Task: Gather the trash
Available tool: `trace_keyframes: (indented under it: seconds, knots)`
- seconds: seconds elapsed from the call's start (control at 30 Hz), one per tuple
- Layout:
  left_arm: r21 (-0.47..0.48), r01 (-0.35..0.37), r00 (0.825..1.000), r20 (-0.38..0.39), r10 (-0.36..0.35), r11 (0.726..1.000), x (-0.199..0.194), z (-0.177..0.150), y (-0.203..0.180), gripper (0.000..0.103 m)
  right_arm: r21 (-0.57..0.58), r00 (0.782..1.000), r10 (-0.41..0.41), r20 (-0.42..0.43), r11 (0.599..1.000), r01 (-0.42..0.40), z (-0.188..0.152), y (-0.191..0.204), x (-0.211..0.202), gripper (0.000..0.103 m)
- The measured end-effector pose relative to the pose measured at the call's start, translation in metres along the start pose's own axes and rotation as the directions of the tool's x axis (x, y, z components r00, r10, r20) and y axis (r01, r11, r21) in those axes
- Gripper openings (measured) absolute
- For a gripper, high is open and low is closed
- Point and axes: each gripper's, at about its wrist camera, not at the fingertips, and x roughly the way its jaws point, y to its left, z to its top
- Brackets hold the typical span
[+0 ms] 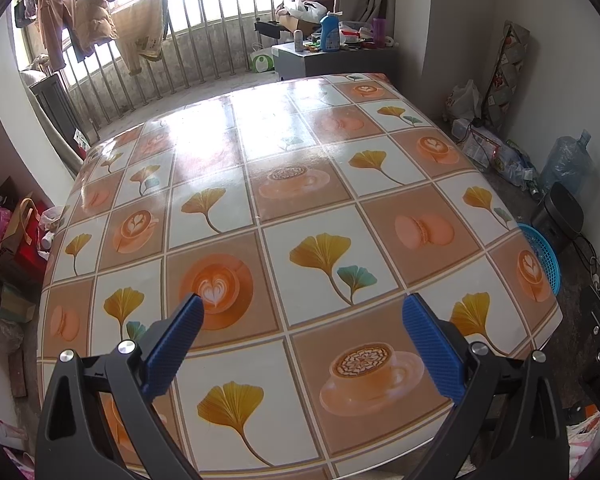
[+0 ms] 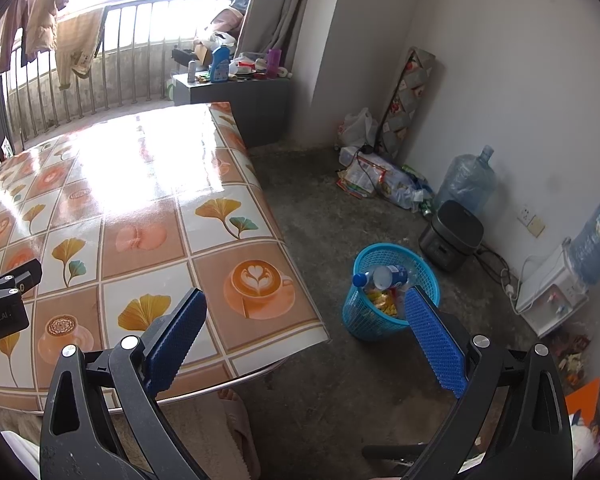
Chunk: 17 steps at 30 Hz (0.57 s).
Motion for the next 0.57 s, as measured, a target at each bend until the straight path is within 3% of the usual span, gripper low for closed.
trace_keyframes:
  seconds: [0.57]
  knots:
    - [0.002, 0.003, 1.0, -0.004, -0.003, 1.0, -0.0006, 0.0004, -0.0001, 0.097, 0.007, 1.0, -0.004, 0.003, 1.0, 0.004, 0.0074, 0.0023, -0.0035, 0.095]
